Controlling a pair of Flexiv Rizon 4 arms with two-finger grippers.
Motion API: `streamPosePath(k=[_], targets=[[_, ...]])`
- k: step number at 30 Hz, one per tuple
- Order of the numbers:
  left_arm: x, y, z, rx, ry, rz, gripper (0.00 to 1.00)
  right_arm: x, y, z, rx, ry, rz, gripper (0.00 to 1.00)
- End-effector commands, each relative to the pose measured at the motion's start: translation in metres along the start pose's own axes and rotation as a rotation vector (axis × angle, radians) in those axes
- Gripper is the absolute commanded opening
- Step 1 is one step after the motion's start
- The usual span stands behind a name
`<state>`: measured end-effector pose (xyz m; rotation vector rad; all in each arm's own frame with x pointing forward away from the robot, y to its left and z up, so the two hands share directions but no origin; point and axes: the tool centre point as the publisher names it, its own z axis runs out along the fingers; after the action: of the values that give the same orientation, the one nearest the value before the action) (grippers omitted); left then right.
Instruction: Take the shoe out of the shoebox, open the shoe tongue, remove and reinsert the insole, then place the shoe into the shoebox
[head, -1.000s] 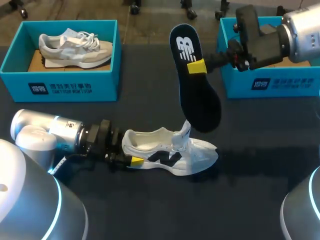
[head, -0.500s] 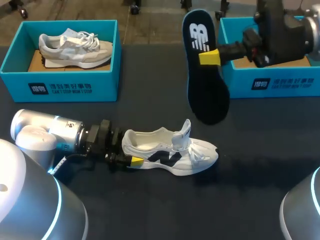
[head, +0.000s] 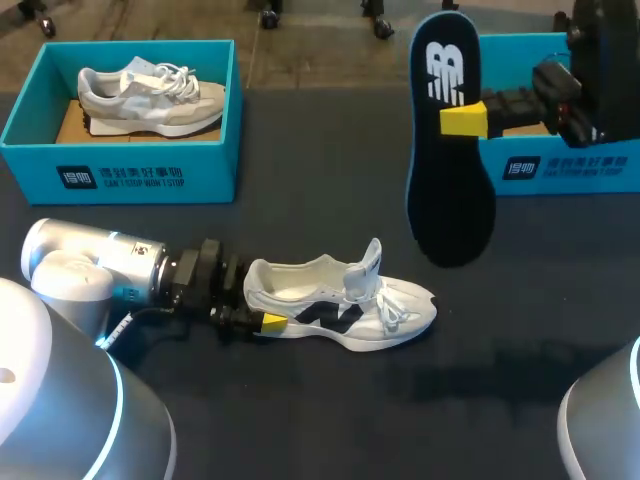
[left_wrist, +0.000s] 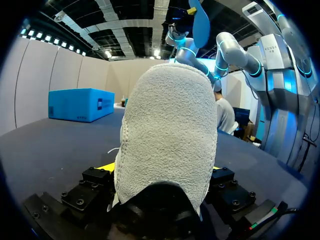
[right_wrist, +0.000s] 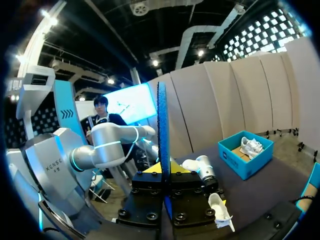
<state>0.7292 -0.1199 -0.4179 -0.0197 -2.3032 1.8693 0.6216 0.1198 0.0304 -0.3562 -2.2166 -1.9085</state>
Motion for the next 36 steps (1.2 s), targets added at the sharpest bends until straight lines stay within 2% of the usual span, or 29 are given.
streamPosePath(k=[1, 9, 36], targets=[[-0.0024, 0.0085, 0.0037, 0.002, -0.001, 0.0, 0.0, 0.0075, -0.0087, -0.0042, -0.024, -0.008, 0.01, 0.0], [-0.0024, 0.0085, 0.0037, 0.002, -0.001, 0.0, 0.0, 0.014, -0.0104, -0.0057, -0.044, -0.006, 0.027, 0.0], [-0.0051, 0.0062, 0.0005, -0.019, -0.001, 0.013, 0.0, 0.014, -0.0104, -0.0057, -0.044, -0.006, 0.027, 0.0]])
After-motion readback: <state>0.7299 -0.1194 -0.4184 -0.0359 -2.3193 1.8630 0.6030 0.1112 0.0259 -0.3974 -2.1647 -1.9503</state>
